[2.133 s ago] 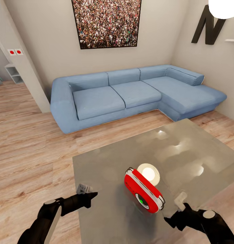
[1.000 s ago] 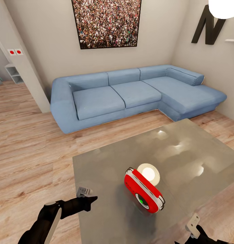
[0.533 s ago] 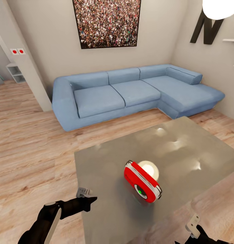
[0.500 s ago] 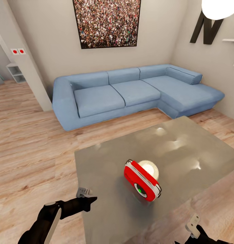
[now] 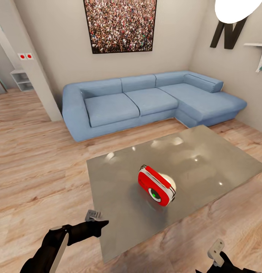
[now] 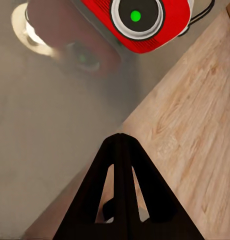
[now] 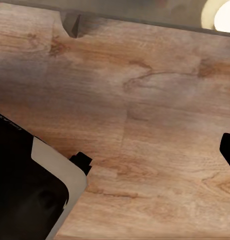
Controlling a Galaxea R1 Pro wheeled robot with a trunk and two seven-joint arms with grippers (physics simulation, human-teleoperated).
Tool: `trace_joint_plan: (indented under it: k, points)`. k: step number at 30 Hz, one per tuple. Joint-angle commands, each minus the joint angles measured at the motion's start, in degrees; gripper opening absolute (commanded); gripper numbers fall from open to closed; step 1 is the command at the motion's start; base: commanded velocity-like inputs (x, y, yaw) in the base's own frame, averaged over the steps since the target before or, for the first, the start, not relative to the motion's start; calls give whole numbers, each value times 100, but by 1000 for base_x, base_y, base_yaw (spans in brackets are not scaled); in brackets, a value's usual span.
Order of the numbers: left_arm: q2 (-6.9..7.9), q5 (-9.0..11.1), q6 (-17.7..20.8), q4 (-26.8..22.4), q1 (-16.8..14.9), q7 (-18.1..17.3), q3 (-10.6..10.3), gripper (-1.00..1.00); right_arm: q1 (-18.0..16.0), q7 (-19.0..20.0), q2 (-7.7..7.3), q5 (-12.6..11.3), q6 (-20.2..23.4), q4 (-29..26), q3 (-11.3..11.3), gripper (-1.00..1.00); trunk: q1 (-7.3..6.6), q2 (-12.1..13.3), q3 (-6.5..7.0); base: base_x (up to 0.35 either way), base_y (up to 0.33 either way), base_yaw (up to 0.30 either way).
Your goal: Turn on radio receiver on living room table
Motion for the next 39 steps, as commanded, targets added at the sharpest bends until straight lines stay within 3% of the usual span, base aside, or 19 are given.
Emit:
trace_joint_plan:
  k: [1, 5, 10, 14, 39]
  points:
    - [0, 0, 0, 15, 0, 0, 0, -100, 0, -4, 4, 0, 2, 0, 0, 100, 0, 0, 0, -84, 0, 0]
    - [0, -1, 0, 57, 0, 0, 1, -100, 0, -12, 12, 0, 7, 1, -15, 100, 0, 0, 5, -36, 0, 0]
    - [0, -1, 0, 107, 0, 4, 1, -100, 0, -8, 28, 0, 0, 0, -236, 100, 0, 0, 40, -8, 0, 0]
    - [0, -7, 0, 114, 0, 8, 1, -100, 0, -6, 44, 0, -3, 0, -289, 100, 0, 0, 75, -1, 0, 0]
    - [17, -25, 0, 124, 0, 9, 3, -100, 0, 4, 47, 0, -18, 0, -308, 100, 0, 0, 304, 0, 0, 0]
